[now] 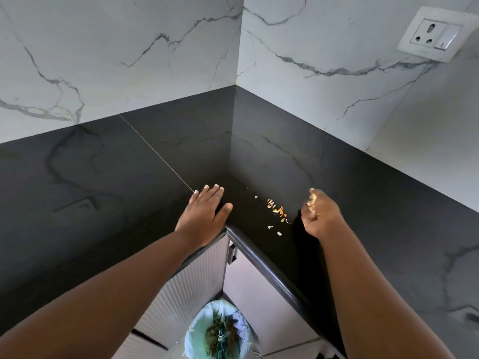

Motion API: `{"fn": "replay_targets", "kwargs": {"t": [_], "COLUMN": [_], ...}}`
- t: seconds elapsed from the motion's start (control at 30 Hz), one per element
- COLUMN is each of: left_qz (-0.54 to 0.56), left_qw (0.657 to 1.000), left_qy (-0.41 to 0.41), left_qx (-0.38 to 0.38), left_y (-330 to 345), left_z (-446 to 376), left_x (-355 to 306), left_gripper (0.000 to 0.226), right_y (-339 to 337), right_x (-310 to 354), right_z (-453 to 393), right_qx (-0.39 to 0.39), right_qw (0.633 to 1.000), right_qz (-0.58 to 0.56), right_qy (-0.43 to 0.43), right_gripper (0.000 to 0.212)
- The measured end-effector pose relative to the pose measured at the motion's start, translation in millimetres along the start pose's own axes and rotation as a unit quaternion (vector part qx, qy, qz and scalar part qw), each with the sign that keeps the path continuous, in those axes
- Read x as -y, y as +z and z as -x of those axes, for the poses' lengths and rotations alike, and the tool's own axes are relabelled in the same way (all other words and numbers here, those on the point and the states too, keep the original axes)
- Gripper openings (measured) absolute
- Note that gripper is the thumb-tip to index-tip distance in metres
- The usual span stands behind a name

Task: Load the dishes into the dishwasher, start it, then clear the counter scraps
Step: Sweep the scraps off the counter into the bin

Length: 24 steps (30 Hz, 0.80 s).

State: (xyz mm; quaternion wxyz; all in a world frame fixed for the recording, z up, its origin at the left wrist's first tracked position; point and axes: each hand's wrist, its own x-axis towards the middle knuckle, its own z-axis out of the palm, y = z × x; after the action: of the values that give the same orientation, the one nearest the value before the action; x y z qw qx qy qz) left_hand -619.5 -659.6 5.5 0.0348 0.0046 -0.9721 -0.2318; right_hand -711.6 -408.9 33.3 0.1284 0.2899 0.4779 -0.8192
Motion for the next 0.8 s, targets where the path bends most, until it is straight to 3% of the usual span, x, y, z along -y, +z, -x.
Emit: {"fn": "replay_targets", "kwargs": {"t": [0.1,0.2,0.27,0.33,0.43,0.53,0.6,0.67,0.7,0.73,0.8], "left_qz": [0.182,0.330,0.382,0.401,0.331,0.163,0.081,-0.056,-0.074,-0.083,-0.124], "left_qw": [0.983,0.943,0.923,0.913,0.931,0.962,0.954,0.950,0.934,0.915,0.900], "left_qy": [0.033,0.010,-0.035,-0.075,-0.109,-0.126,-0.138,-0.099,-0.089,-0.088,-0.074], "left_qx": [-0.018,-0.043,-0.037,0.003,0.105,0.181,0.252,0.292,0.337,0.385,0.411], "left_y": [-2,0,11,28,66,125,154,198,220,233,260], "left_z": [51,112,143,167,192,210,211,212,214,212,208], "left_x": [-18,-37,-40,-33,-5,40,65,94,109,117,129], "left_gripper": [0.054,0.053,0.051,0.056,0.065,0.064,0.079,0.116,0.131,0.138,0.120], "right_y": [-17,-18,-16,-12,-10,-34,-59,-80,-91,-101,-121], "right_x": [1,-22,-49,-82,-139,-213,-259,-300,-319,-337,-373], "right_z": [23,66,96,124,150,128,94,60,41,22,-18], "right_qx": [0.119,0.252,0.310,0.322,0.269,0.182,0.177,0.154,0.135,0.101,-0.011], "right_qw": [0.981,0.939,0.908,0.894,0.898,0.923,0.905,0.888,0.889,0.899,0.921], "right_qz": [-0.132,-0.197,-0.208,-0.190,-0.130,-0.053,-0.081,-0.135,-0.139,-0.108,-0.007], "right_qy": [0.074,0.129,0.191,0.246,0.322,0.336,0.377,0.412,0.415,0.411,0.388], "right_gripper": [0.036,0.055,0.049,0.037,0.032,0.023,0.035,0.053,0.054,0.047,0.024]}}
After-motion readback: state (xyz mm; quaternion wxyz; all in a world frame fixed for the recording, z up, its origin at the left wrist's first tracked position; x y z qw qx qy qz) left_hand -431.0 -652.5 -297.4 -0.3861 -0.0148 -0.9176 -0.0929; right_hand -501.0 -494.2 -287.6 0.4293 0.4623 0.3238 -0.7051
